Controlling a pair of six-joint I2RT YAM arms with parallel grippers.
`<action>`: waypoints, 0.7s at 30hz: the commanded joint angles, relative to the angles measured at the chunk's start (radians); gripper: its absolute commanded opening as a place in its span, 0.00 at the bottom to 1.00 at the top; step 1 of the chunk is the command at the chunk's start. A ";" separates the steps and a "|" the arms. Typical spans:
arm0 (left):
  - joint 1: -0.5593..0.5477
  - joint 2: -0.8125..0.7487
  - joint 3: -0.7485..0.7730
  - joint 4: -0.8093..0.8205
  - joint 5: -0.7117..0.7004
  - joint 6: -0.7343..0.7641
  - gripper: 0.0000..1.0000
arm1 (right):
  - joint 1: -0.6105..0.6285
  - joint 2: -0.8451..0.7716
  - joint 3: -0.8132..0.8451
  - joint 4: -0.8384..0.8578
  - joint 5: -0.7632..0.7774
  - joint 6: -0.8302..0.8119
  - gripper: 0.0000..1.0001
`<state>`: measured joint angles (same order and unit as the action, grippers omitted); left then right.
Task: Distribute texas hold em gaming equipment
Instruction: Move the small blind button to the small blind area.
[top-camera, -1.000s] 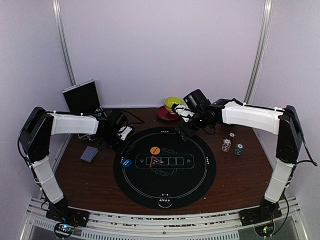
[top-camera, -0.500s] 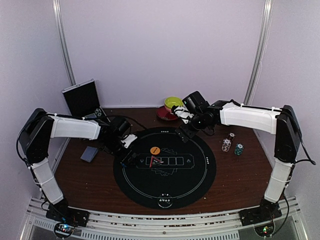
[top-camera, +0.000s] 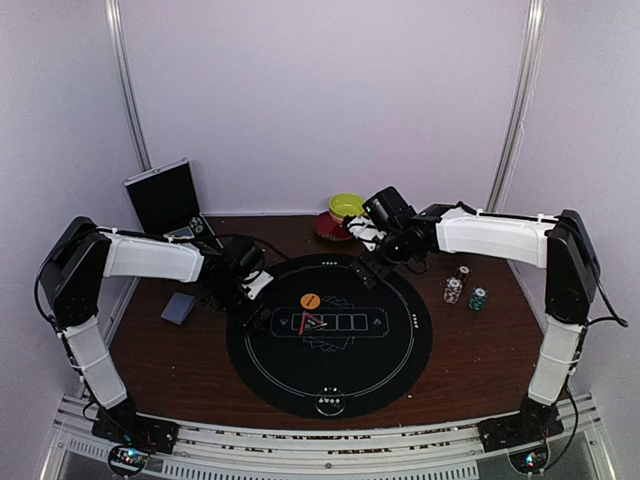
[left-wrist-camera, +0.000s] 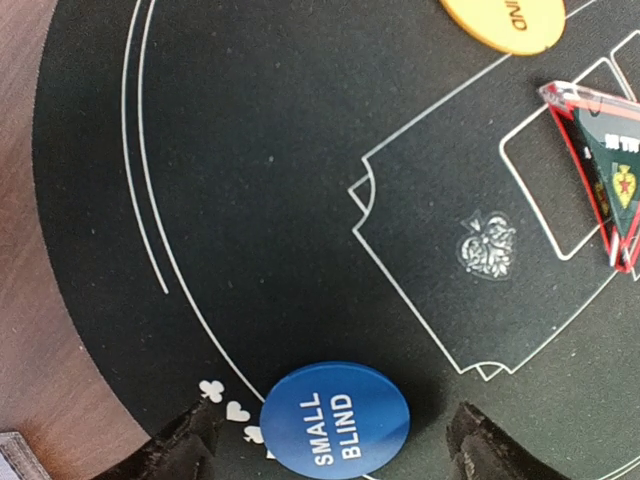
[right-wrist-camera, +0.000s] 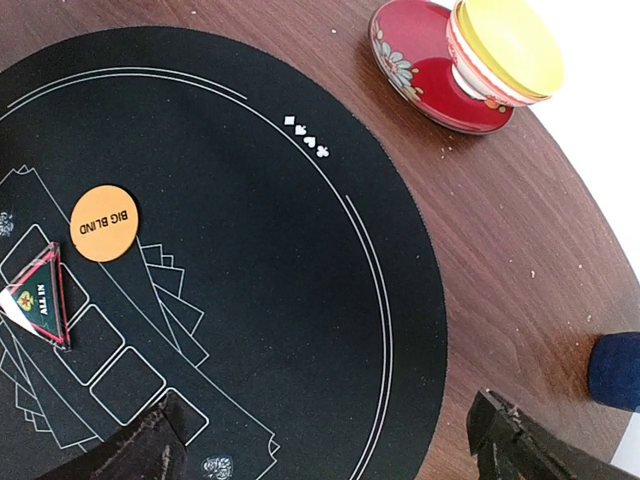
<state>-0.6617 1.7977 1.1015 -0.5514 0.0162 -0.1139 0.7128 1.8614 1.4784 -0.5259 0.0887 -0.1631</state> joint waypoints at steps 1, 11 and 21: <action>0.003 0.021 -0.015 -0.008 -0.007 -0.010 0.81 | 0.003 0.016 -0.012 0.016 0.016 -0.011 1.00; 0.003 0.051 -0.020 -0.022 0.004 -0.012 0.70 | 0.005 0.005 -0.015 0.017 0.015 -0.012 1.00; 0.003 0.039 -0.029 -0.028 -0.045 -0.033 0.58 | 0.005 0.004 -0.016 0.017 0.009 -0.013 1.00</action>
<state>-0.6605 1.8187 1.0969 -0.5545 -0.0025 -0.1295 0.7139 1.8706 1.4780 -0.5251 0.0879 -0.1768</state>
